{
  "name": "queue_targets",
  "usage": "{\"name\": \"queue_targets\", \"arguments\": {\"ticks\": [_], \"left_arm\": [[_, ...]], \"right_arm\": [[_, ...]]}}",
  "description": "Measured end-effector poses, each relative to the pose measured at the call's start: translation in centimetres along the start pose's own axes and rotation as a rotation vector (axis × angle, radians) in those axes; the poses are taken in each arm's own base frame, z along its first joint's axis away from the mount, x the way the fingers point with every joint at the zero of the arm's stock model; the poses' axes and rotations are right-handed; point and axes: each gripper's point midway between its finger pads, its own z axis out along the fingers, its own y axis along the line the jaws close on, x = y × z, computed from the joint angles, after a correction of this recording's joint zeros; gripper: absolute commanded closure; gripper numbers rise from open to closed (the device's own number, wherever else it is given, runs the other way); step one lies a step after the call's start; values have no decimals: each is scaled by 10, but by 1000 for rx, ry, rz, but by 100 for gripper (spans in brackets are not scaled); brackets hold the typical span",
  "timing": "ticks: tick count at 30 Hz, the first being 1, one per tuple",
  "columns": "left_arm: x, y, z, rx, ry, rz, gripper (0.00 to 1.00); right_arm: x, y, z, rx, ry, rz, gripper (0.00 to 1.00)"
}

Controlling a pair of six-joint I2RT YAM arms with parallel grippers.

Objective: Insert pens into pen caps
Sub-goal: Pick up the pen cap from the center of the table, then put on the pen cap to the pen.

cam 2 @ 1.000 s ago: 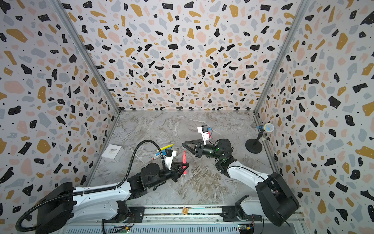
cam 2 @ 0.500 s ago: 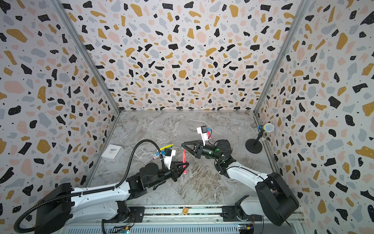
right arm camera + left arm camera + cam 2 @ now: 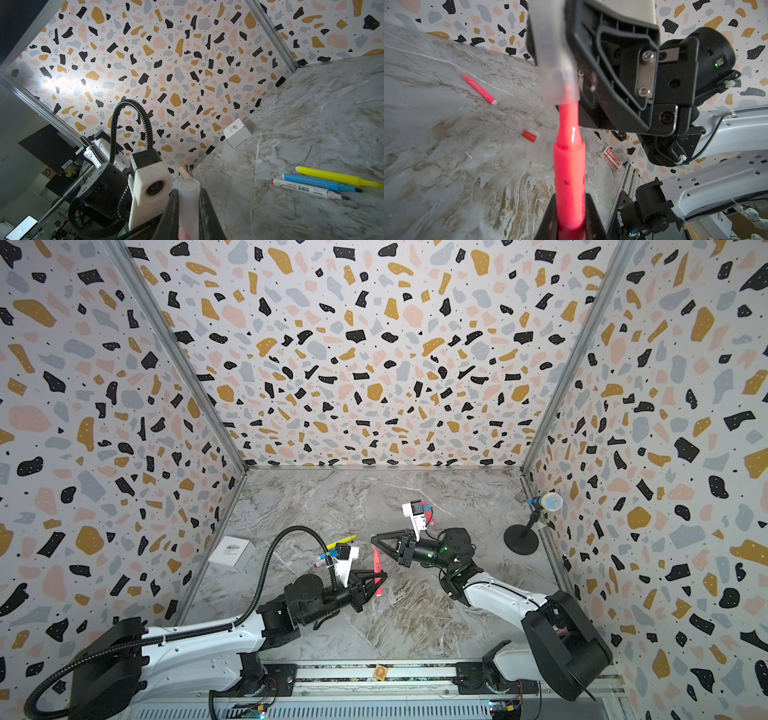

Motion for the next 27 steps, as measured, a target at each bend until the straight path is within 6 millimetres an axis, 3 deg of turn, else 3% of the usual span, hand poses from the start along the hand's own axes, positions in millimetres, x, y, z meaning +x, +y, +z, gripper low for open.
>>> {"name": "queue_targets", "arguments": {"ticks": [24, 27], "left_arm": [[0, -2, -3, 1, 6, -4, 100], [2, -1, -3, -4, 11, -4, 100]], "right_arm": [[19, 8, -10, 11, -5, -44, 100], [22, 8, -9, 27, -2, -71, 90]]}}
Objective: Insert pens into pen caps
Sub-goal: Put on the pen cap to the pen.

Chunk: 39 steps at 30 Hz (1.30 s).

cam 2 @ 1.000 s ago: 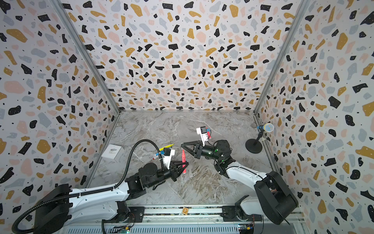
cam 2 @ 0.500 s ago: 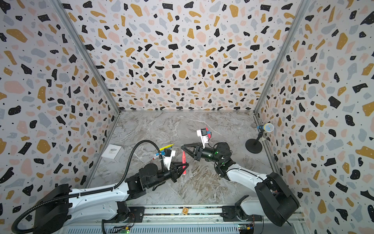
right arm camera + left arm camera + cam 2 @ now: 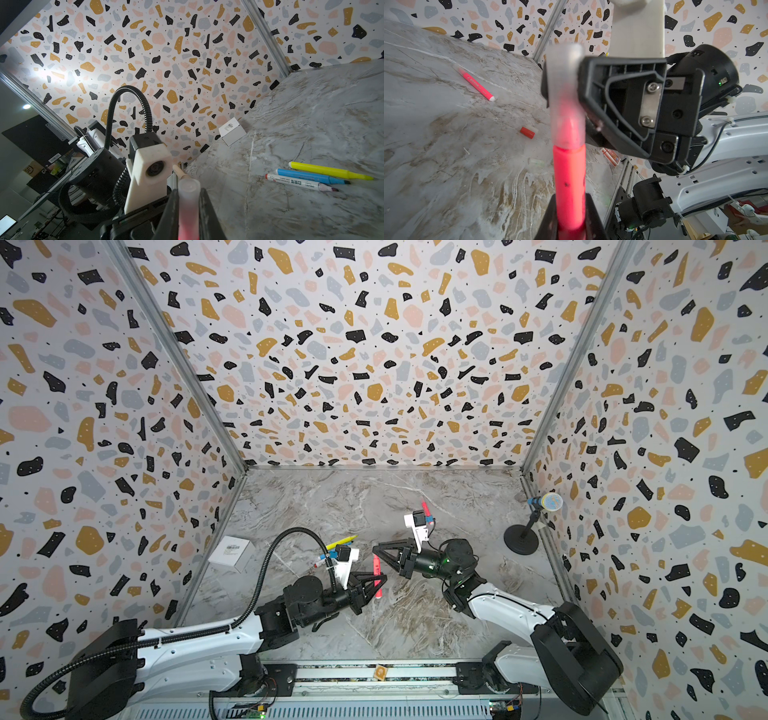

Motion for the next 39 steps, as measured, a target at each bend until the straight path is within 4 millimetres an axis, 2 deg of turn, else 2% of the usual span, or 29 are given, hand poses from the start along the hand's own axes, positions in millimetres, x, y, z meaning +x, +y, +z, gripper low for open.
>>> {"name": "queue_targets", "arguments": {"ticks": [5, 6, 9, 13, 17, 21, 24, 27, 33, 39], "left_arm": [[-3, -3, 0, 9, -8, 2, 100], [-6, -5, 1, 13, -15, 4, 100], [-14, -11, 2, 28, -33, 10, 100], [-15, -12, 2, 31, -33, 30, 100], [-11, -9, 2, 18, -17, 60, 100], [-4, -4, 3, -4, 15, 90, 100], [-8, -7, 4, -4, 15, 108, 100], [-11, -9, 5, 0, 10, 118, 100], [-8, -7, 9, -8, 22, 130, 100], [-8, -7, 9, -10, 23, 133, 100]], "right_arm": [[8, 6, -3, 8, 27, -47, 50], [11, 8, -4, 10, 40, -52, 45], [15, 14, -9, 22, 69, -79, 38], [2, 19, -15, 56, 79, -125, 37], [-38, 19, -16, 119, 59, -174, 38], [-82, 26, -3, 156, 66, -227, 38], [-95, 28, 12, 170, 104, -242, 39], [-87, 19, 21, 194, 169, -223, 40], [-43, -8, 29, 242, 320, -131, 44], [-30, -8, 29, 239, 354, -113, 53]]}}
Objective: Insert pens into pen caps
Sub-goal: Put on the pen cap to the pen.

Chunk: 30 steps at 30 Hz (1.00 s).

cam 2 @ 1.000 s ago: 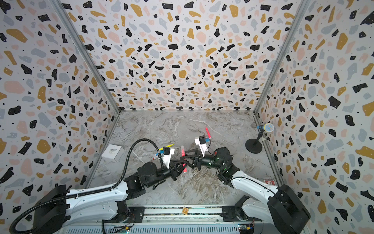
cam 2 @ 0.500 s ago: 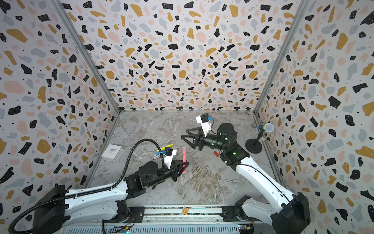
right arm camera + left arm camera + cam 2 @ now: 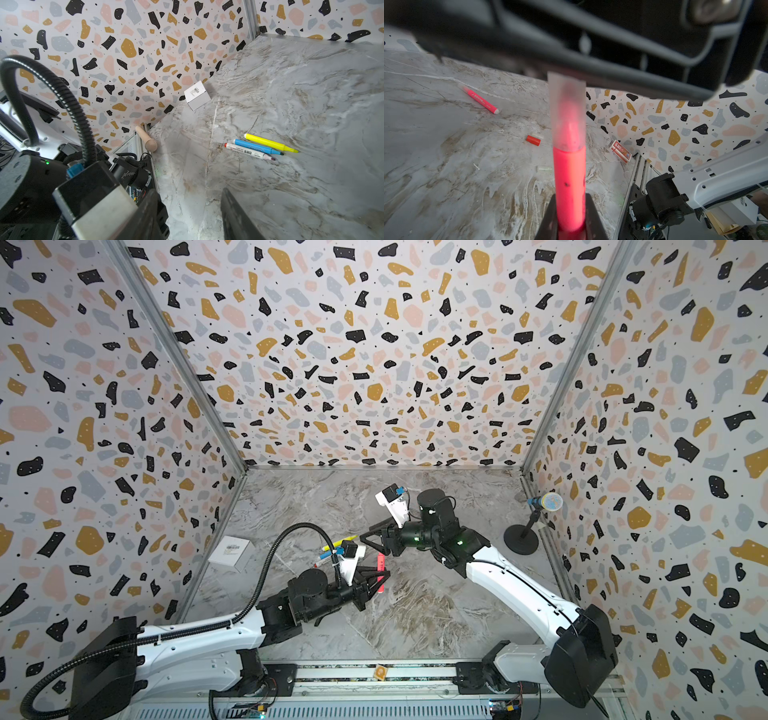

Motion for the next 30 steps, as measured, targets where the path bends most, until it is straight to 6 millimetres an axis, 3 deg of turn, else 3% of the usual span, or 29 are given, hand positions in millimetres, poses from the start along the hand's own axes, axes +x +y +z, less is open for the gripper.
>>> {"name": "queue_targets", "arguments": {"ticks": [16, 30], "left_arm": [[2, 1, 0, -6, 8, -1, 100], [20, -2, -8, 3, 94, -6, 100]], "right_arm": [[12, 6, -4, -16, -5, 11, 100], [40, 18, -3, 42, -125, -59, 100]]}}
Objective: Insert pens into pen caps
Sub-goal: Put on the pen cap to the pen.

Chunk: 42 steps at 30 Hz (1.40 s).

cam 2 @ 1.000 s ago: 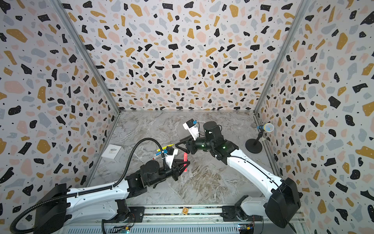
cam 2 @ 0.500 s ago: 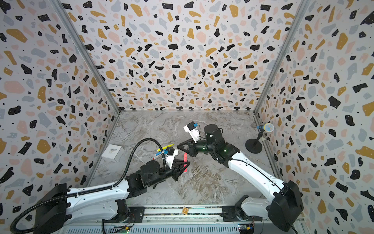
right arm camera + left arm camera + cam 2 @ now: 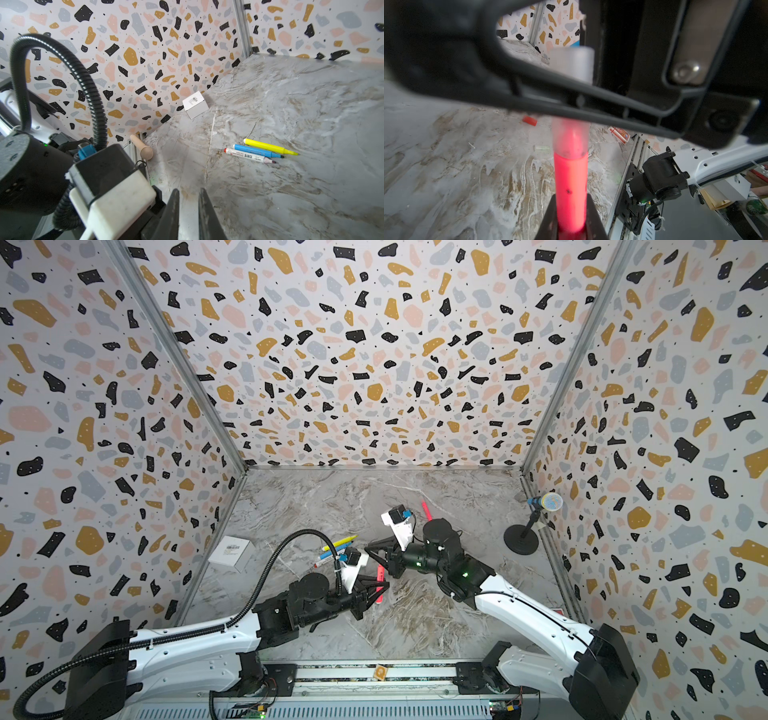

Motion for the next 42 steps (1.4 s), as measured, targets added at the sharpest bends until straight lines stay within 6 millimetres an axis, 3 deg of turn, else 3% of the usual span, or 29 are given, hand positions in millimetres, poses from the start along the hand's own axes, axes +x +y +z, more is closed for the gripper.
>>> {"name": "queue_targets", "arguments": {"ticks": [12, 30, 42], "left_arm": [[25, 2, -5, 62, 149, -8, 100], [11, -6, -23, 224, 179, -67, 100], [4, -1, -27, 212, 160, -86, 100]], "right_arm": [[29, -2, -2, 122, -162, 70, 100], [24, 9, 0, 37, -249, 93, 100], [21, 9, 6, 92, -256, 136, 100]]}}
